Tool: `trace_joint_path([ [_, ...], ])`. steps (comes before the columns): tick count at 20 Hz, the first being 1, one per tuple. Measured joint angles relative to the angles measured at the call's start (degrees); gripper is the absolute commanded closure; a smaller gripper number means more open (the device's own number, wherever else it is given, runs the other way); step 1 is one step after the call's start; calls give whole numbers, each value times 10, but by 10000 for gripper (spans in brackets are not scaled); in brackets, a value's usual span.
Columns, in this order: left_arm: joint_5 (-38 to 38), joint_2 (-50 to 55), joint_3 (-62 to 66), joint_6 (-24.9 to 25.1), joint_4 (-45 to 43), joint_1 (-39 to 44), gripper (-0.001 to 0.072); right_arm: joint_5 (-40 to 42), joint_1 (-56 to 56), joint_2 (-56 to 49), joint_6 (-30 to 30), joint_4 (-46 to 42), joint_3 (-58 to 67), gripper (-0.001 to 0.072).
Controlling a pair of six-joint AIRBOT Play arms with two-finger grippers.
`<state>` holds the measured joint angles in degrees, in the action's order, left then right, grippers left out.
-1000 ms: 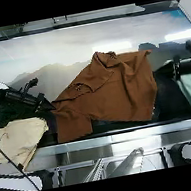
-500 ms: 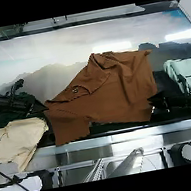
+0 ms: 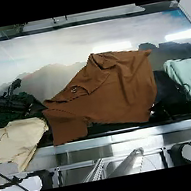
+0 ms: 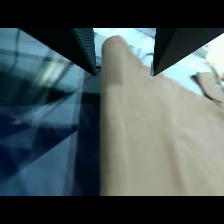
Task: Fold the shirts.
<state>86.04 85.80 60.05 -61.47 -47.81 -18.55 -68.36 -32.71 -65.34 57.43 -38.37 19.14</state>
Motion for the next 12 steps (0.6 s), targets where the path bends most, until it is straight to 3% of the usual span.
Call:
trace_joint_path([
  [2, 0, 0, 0, 0, 0, 0, 684, 24, 30, 0, 2, 17, -4, 615],
  [4, 0, 0, 0, 0, 2, 0, 684, 39, 50, 0, -10, 58, -6, 631],
  [5, 0, 0, 0, 0, 8, 0, 684, 44, 56, 0, -25, 85, -7, 689],
  [12, 51, -23, 32, 23, 148, 0, 685, 22, 69, 46, -69, 189, 59, 690],
])
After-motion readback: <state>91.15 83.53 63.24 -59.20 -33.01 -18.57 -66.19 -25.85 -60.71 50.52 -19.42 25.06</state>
